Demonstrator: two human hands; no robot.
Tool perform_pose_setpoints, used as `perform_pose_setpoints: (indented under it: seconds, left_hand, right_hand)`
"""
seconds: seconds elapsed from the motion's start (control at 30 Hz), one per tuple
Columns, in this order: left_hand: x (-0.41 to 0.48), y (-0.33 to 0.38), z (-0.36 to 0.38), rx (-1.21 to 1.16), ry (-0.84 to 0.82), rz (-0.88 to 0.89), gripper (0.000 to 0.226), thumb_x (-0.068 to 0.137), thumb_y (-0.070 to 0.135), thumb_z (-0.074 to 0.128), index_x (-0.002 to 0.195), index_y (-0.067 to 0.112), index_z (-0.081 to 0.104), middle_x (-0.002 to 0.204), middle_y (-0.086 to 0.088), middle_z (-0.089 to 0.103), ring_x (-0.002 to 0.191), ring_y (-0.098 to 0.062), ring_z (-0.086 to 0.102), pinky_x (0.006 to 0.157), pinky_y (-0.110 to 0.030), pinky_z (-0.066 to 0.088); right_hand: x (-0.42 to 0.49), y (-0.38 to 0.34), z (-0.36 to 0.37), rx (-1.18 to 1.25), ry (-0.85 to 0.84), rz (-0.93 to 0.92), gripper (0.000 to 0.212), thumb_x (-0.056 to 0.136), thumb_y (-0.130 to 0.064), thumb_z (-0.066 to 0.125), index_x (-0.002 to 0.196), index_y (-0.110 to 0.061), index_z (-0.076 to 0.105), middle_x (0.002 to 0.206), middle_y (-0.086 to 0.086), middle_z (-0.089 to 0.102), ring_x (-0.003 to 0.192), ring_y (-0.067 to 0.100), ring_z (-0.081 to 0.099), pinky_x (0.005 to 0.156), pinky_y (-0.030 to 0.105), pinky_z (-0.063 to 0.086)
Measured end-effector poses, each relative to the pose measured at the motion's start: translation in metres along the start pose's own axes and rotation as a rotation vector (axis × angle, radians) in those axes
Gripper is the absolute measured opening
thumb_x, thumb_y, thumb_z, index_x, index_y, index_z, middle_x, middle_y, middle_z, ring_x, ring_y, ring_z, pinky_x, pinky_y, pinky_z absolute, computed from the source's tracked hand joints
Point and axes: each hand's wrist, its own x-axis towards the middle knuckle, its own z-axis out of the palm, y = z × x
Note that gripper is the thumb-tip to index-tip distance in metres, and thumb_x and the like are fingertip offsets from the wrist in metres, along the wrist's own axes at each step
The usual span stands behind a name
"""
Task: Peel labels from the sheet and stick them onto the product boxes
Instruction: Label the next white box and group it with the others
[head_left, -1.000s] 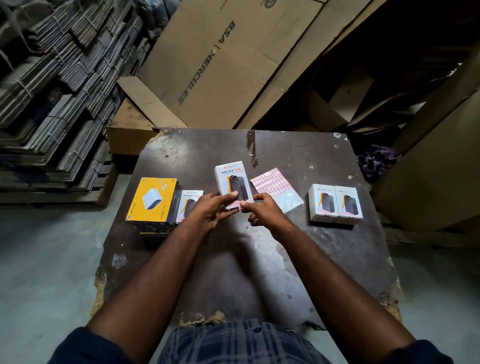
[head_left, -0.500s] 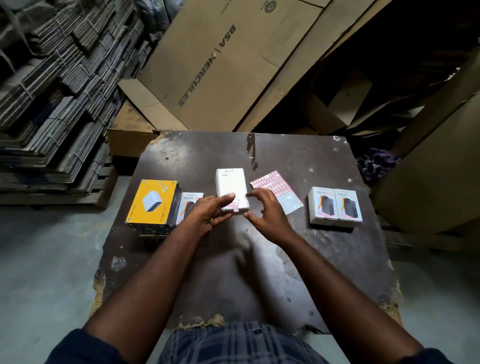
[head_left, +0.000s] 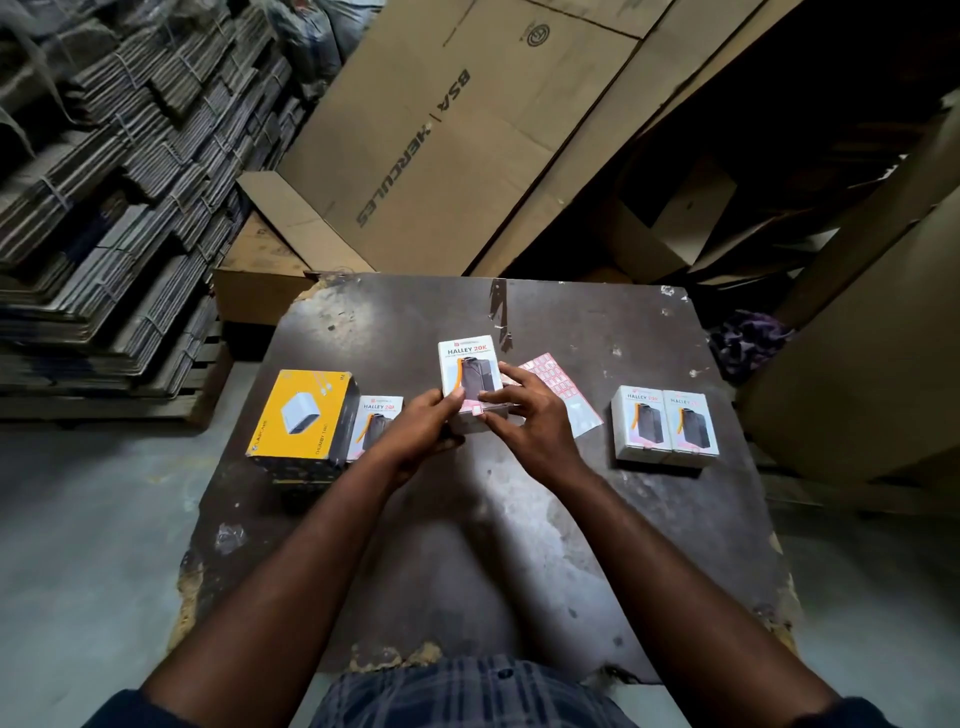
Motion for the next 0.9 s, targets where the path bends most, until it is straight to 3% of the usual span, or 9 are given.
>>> perform_pose_setpoints:
  seconds: [0.1,0.17,0.23,0.37,0.47,0.63,0.8,0.9]
  left_hand:
    - [-0.008,0.002,0.001,0.149,0.014,0.171,0.044,0.105,0.033,0.044,0.148,0.033,0.038,0.136,0.006,0.055,0.106,-0.009,0.061,0.077,-0.021,0.056]
    - [-0.012,0.003,0.001,0.214,0.011,0.245,0.060,0.105,0.032,0.043,0.156,0.036,0.013,0.146,0.011,0.041,0.118,-0.011,0.055,0.079,-0.018,0.056]
    - [-0.015,0.004,0.002,0.241,-0.014,0.274,0.066,0.105,0.031,0.043,0.155,0.039,0.001,0.146,0.015,0.038,0.121,-0.011,0.053,0.084,-0.020,0.055]
    - [-0.020,0.004,0.001,0.316,-0.021,0.295,0.065,0.103,0.026,0.050,0.156,0.036,0.013,0.133,0.015,0.047,0.104,0.003,0.058,0.080,-0.016,0.056]
    - [-0.020,0.001,0.000,0.346,-0.010,0.307,0.067,0.102,0.018,0.052,0.156,0.029,0.014,0.128,0.013,0.052,0.106,-0.008,0.059,0.082,-0.021,0.057]
    - [-0.020,-0.002,-0.002,0.429,0.052,0.359,0.070,0.099,0.009,0.056,0.156,0.025,0.019,0.124,0.009,0.056,0.101,-0.016,0.063,0.074,-0.015,0.056]
    - [-0.011,-0.012,-0.009,0.520,0.093,0.380,0.075,0.095,0.013,0.063,0.154,0.036,0.023,0.123,0.007,0.062,0.095,-0.020,0.072,0.085,-0.043,0.060]
    - [-0.008,-0.016,-0.013,0.554,0.120,0.417,0.078,0.093,0.016,0.064,0.151,0.048,0.023,0.125,0.006,0.063,0.095,-0.020,0.072,0.085,-0.046,0.059]
  right_hand:
    - [0.002,0.001,-0.002,0.021,0.022,0.002,0.020,0.079,-0.010,0.080,0.099,-0.014,0.078,0.132,0.007,0.060,0.119,0.015,0.061,0.092,0.034,0.057]
    - [0.004,0.000,-0.003,0.045,0.034,0.005,0.020,0.079,-0.011,0.081,0.099,-0.015,0.078,0.131,0.007,0.061,0.116,0.016,0.063,0.091,0.035,0.058]
    - [0.005,-0.002,-0.003,0.044,0.045,0.007,0.020,0.079,-0.013,0.081,0.100,-0.015,0.079,0.130,0.006,0.062,0.115,0.016,0.064,0.091,0.036,0.057]
    - [0.006,-0.005,-0.005,0.008,0.042,-0.009,0.021,0.079,-0.013,0.082,0.099,-0.012,0.079,0.126,0.007,0.064,0.114,0.017,0.064,0.089,0.037,0.057]
    - [0.006,-0.008,-0.007,-0.014,0.039,-0.005,0.022,0.078,-0.014,0.083,0.100,-0.013,0.079,0.126,0.007,0.065,0.113,0.016,0.064,0.088,0.038,0.058]
    - [0.004,-0.013,-0.008,-0.009,0.041,0.003,0.023,0.078,-0.016,0.083,0.101,-0.013,0.079,0.126,0.007,0.066,0.112,0.016,0.065,0.088,0.036,0.058]
    - [0.005,-0.016,-0.010,0.010,-0.011,0.047,0.026,0.077,-0.011,0.083,0.103,-0.012,0.079,0.129,0.005,0.063,0.114,0.015,0.064,0.088,0.036,0.058]
    - [0.007,-0.021,-0.012,0.028,-0.095,0.110,0.037,0.074,-0.003,0.082,0.110,-0.008,0.076,0.129,-0.002,0.061,0.116,0.007,0.062,0.094,0.033,0.057]
